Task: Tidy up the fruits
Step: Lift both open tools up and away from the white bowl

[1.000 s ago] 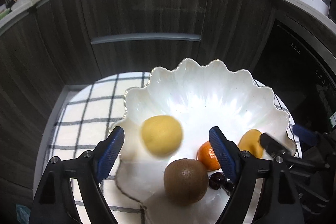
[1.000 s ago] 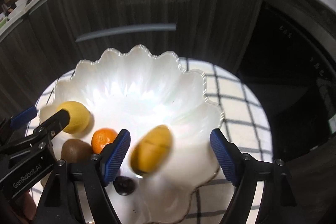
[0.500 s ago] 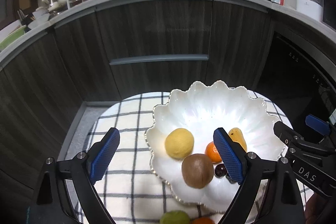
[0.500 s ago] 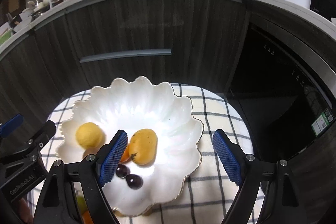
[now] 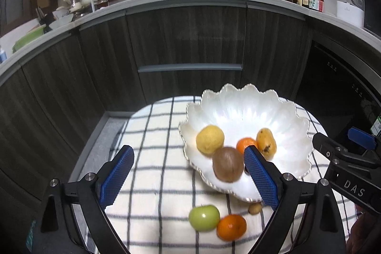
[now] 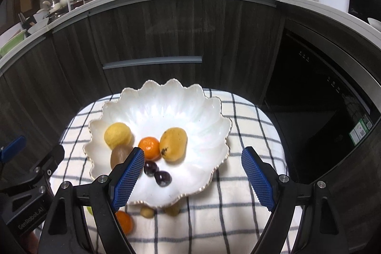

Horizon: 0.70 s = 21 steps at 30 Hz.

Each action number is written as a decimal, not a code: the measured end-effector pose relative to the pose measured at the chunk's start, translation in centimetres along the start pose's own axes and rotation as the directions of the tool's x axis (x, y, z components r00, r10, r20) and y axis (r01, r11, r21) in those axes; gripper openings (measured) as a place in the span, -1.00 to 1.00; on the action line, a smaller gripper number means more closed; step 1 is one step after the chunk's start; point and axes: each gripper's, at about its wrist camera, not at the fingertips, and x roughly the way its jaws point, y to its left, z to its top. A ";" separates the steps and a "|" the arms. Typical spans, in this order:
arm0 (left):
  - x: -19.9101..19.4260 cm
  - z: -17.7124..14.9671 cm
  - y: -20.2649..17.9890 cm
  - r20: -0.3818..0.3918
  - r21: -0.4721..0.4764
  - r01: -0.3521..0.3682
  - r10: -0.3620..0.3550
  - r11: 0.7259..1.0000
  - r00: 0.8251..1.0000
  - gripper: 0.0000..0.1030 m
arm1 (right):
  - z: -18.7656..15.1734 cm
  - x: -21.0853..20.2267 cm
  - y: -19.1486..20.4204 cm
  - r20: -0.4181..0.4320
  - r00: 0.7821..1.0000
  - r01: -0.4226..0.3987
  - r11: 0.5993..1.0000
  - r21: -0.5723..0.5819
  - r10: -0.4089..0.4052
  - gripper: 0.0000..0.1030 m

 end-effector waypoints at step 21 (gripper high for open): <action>-0.8 -7.1 -2.2 -0.017 -0.007 -0.019 0.019 1.000 1.000 0.83 | -5.6 0.0 -2.1 -0.063 0.998 0.016 1.000 -0.005 -0.017 0.64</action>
